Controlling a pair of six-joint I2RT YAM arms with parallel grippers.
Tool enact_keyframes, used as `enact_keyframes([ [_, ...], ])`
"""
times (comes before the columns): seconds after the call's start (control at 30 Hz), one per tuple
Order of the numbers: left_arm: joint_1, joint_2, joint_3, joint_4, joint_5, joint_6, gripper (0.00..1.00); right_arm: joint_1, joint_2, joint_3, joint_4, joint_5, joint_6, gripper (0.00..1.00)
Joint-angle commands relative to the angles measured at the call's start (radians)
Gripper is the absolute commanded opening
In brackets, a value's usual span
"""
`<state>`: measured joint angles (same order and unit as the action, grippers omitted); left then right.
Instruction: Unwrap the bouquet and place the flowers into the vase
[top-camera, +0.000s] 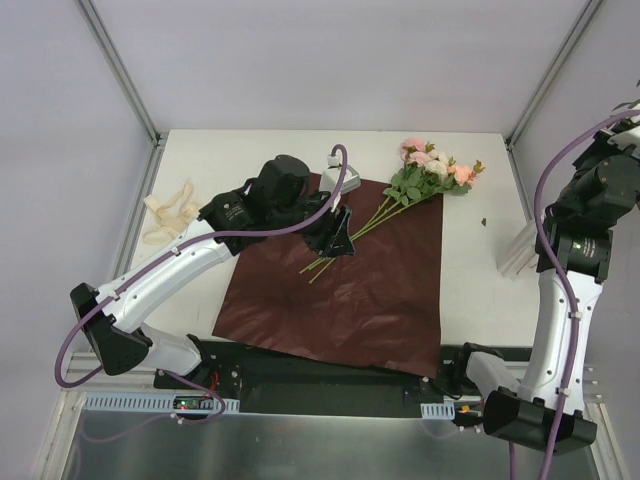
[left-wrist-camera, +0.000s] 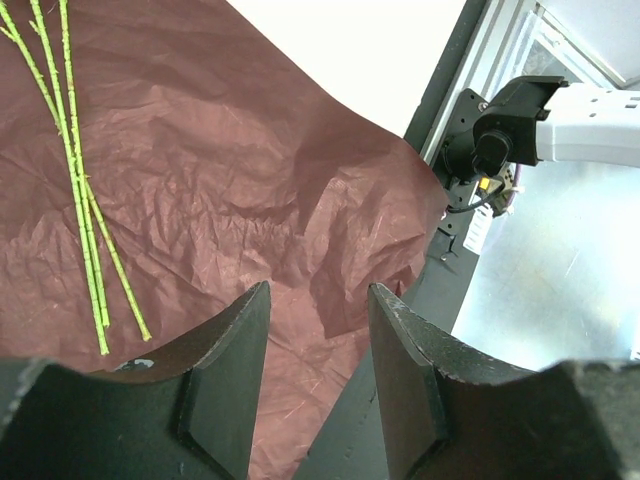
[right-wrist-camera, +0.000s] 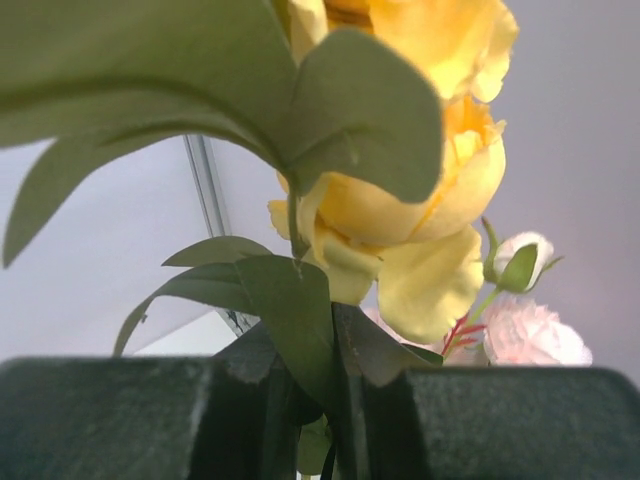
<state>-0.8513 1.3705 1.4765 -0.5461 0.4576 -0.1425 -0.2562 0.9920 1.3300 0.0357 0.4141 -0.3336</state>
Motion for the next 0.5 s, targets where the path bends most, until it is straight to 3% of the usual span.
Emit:
enact_keyframes([
  [0.0, -0.008, -0.03, 0.002, 0.005, -0.02, 0.021, 0.43, -0.015, -0.029, -0.041, 0.078, 0.002, -0.01, 0.06],
  [0.23, -0.008, -0.031, 0.004, 0.0, -0.023, 0.024, 0.44, -0.015, -0.055, -0.116, 0.06, 0.02, -0.002, 0.29],
  [0.47, -0.008, -0.028, 0.005, -0.006, -0.028, 0.026, 0.44, -0.017, -0.108, -0.153, -0.075, 0.066, 0.034, 0.63],
])
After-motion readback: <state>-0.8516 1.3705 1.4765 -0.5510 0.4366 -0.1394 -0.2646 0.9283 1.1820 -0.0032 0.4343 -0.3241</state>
